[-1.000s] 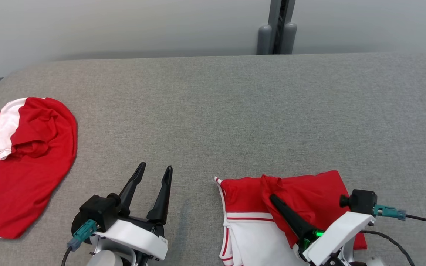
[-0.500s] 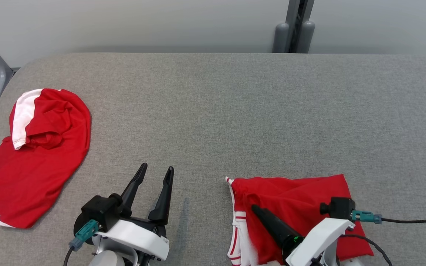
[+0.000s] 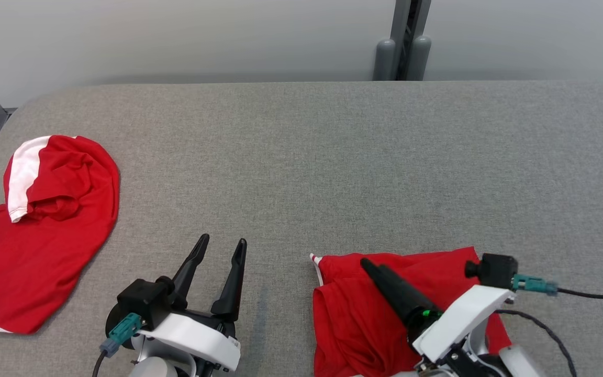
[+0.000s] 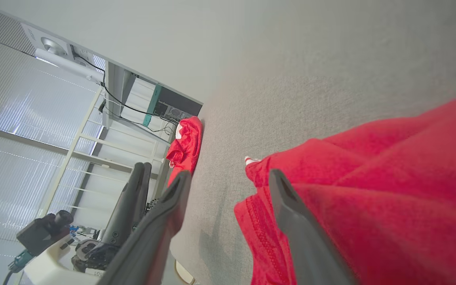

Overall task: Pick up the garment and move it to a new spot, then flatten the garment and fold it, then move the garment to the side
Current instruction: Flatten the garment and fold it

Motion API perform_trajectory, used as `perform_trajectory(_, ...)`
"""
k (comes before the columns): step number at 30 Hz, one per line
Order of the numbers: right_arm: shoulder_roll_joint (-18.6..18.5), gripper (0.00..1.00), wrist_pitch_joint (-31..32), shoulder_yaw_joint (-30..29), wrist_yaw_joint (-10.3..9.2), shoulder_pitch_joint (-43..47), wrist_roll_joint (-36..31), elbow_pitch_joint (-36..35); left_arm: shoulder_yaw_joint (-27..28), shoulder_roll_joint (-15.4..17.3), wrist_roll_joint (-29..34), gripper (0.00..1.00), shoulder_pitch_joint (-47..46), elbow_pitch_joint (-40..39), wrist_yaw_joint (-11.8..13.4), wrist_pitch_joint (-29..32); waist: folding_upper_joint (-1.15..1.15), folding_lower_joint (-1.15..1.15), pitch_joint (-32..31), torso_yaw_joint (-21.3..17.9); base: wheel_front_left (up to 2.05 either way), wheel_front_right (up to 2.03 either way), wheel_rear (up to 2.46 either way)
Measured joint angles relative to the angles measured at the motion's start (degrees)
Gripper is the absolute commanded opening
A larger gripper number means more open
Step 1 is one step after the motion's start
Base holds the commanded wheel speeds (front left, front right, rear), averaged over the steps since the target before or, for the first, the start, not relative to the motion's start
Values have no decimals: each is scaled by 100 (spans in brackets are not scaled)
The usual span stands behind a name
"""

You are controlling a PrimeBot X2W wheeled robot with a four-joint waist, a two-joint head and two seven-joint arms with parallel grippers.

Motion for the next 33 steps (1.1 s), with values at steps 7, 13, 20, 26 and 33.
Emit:
perform_trajectory(7,0,100,10,-967,0,-115,-766,-358,8,-5,30,100,41,11,-18,0,0,0,-95,-78,0,0,0)
perform_trajectory(13,-124,100,-236,-1875,0,-174,-1902,-769,30,-12,59,100,51,-54,-19,0,0,0,-144,-149,0,0,0)
perform_trajectory(20,-487,100,-948,-2126,0,-46,-3109,-984,92,-30,68,100,69,-189,-43,0,0,0,-165,-220,0,0,0)
perform_trajectory(26,-590,100,-1669,-2203,0,105,-4065,-880,218,-62,77,100,119,-335,-45,0,0,0,-217,-284,0,0,0)
perform_trajectory(33,-521,100,-2423,-2451,1,311,-4878,-575,480,-135,116,100,340,-598,8,-1,0,0,-310,-326,0,0,0)
